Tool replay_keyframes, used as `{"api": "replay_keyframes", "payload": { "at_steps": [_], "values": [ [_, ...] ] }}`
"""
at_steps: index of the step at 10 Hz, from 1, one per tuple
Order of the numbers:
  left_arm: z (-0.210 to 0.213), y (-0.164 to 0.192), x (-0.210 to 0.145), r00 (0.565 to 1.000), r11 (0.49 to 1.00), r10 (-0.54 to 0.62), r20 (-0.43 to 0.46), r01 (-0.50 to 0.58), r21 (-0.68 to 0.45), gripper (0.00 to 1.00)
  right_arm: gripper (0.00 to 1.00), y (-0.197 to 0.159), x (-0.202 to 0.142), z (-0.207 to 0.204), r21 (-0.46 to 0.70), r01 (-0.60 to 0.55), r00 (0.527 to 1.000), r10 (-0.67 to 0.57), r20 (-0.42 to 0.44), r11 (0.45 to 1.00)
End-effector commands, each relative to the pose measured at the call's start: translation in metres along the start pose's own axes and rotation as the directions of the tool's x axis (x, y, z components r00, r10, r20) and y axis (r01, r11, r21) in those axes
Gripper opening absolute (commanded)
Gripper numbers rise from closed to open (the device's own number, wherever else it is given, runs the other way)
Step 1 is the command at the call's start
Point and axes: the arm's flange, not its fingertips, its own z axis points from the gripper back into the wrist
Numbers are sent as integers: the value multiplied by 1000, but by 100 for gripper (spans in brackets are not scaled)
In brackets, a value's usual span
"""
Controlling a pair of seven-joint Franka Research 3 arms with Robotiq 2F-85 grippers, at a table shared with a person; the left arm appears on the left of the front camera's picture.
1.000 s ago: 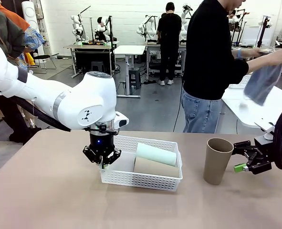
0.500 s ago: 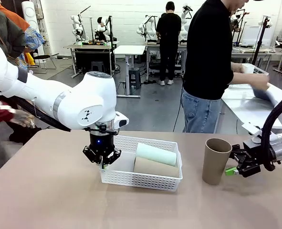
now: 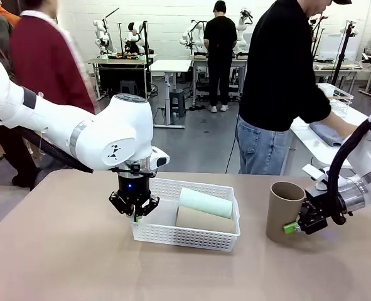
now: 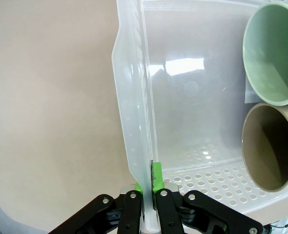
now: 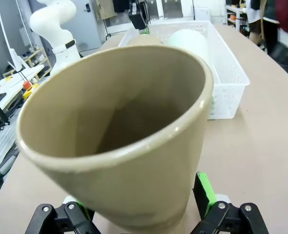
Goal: Clean and organize the cups into the basket.
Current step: Pick up the Reusable plastic cup from the right side of the table and stack it inside the Organizing basket in the center of the table.
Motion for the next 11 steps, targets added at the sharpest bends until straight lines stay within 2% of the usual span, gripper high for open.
{"api": "replay_keyframes", "payload": {
  "at_steps": [1, 3, 4, 5, 6, 8, 9, 10, 11],
  "values": [
    [1, -1, -2, 1000, 1000, -1, 3, 1, 4, 0, 100, -8, 7, -11, 25, 4, 997, -6, 78, 1000],
    [1, -1, -2, 1000, 1000, -1, 3, 1, 4, 0, 100, -5, 6, -11, 74, -48, 993, 40, 110, 996],
    [1, -1, -2, 1000, 1000, -1, 3, 1, 4, 0, 52, -4, 3, -9, 86, -70, 991, 60, 116, 994],
    [1, -1, -2, 1000, 1000, -1, 3, 1, 4, 0, 41, -3, 1, -8, 90, -69, 991, 58, 121, 994],
    [1, -1, -2, 1000, 1000, -1, 3, 1, 4, 0, 0, -4, 1, -7, 88, -72, 990, 61, 123, 994],
    [1, -1, -2, 1000, 1000, -1, 3, 1, 4, 0, 0, -4, 4, -8, 88, -77, 990, 67, 120, 993],
    [1, -1, -2, 1000, 1000, -1, 3, 1, 4, 0, 27, -2, 6, -8, 91, -75, 991, 64, 120, 993],
    [1, -1, -2, 1000, 1000, -1, 3, 1, 4, 0, 31, 8, 16, -7, 93, -75, 988, 61, 143, 993],
    [1, -1, -2, 1000, 1000, -1, 3, 1, 4, 0, 25, 25, 36, -1, 79, -33, 980, 17, 199, 996]
  ]
}}
